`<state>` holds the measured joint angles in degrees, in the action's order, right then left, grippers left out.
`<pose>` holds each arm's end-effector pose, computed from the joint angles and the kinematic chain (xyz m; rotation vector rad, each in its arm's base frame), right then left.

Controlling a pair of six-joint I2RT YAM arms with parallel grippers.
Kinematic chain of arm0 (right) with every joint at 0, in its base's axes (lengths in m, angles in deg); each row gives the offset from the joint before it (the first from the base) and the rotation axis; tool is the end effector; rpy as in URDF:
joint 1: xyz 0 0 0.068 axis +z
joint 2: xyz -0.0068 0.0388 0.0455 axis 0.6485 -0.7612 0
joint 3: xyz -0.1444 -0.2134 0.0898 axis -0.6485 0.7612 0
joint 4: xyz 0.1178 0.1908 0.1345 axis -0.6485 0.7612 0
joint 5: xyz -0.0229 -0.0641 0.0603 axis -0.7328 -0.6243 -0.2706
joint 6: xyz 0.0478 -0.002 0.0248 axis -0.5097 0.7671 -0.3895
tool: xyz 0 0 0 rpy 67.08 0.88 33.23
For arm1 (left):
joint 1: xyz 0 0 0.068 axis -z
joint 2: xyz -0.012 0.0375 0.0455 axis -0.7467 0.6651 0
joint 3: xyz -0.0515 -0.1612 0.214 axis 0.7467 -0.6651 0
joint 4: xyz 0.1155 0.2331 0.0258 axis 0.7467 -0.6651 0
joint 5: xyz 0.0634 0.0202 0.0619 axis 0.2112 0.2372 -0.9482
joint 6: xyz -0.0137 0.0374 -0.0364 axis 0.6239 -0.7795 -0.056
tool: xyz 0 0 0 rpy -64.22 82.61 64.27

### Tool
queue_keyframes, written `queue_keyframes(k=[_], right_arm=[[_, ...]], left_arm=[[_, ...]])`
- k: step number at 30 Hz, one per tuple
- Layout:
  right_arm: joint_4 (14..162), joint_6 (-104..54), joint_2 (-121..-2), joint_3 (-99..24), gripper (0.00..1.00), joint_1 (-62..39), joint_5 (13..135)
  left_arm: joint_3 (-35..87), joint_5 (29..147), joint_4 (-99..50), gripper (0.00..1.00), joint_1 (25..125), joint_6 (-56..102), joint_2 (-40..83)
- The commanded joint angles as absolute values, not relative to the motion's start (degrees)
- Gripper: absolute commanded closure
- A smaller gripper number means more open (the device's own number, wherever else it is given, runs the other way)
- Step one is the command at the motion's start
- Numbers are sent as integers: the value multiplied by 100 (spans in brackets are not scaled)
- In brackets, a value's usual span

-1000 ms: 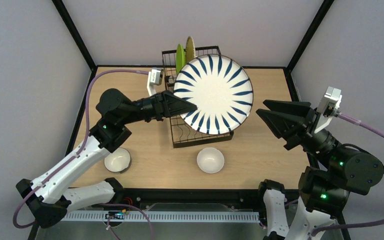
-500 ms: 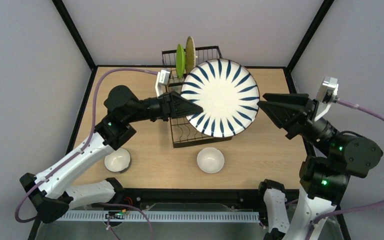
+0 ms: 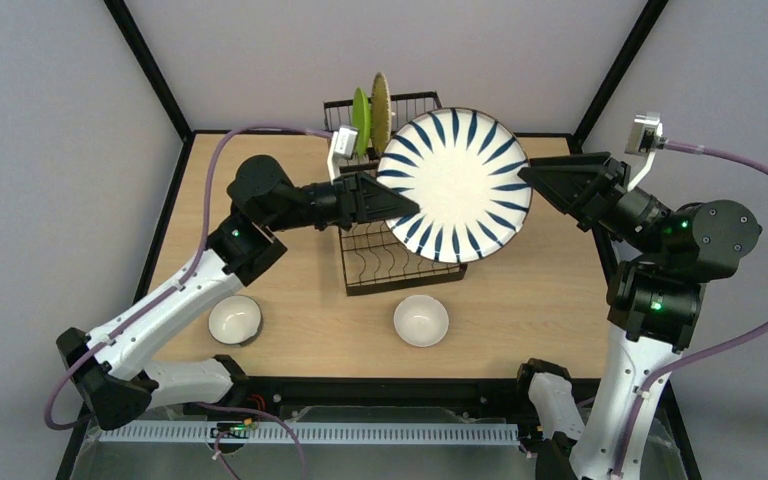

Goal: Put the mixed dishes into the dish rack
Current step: Pass from the left arm to the right

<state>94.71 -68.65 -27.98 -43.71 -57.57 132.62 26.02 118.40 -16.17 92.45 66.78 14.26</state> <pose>0.0962 0.0045 0.5363 -0.3314 1.4481 1.1140 0.1726 -0.1984 0.4602 0.5323 1.5791 -1.8303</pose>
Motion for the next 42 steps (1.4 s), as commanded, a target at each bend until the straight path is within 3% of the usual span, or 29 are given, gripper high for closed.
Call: queue_keyframes(k=[1, 12, 18, 22, 28, 29, 32, 34, 37, 42], right_arm=[[9549, -6830, -2999, -4578, 22, -5724, 13502], [10151, -6310, -3735, -5058, 23, -5429, 13609], [10490, -5848, -4063, -5200, 27, -4617, 13131], [10819, -5565, -4261, -5308, 43, -4410, 12912], [11221, -5202, -4325, -5268, 95, -4385, 12652], [11304, -5140, -4323, -5260, 99, -4384, 12598], [11350, -5029, -4261, -5168, 100, -4381, 12516], [11329, -5005, -4213, -5114, 100, -4385, 12461], [11289, -4994, -4150, -5105, 100, -4385, 12342], [11166, -5074, -4132, -5172, 100, -4385, 12302]], left_arm=[[3151, 11983, -927, 98, 9296, 6638, 1580], [3878, 12174, -1139, 98, 9296, 6450, 2257], [4342, 12323, -1329, 98, 9296, 6276, 2670], [4537, 12365, -1500, 98, 9291, 6114, 2854], [4612, 12369, -1576, 98, 9280, 6034, 3004], [4612, 12363, -1584, 98, 9278, 6024, 3019], [4608, 12204, -1758, 98, 9262, 5973, 3019], [4580, 12019, -1929, 88, 9240, 5909, 2972], [4504, 11635, -2270, 54, 9205, 5828, 2864], [4234, 11124, -2461, 30, 9126, 5892, 2634]])
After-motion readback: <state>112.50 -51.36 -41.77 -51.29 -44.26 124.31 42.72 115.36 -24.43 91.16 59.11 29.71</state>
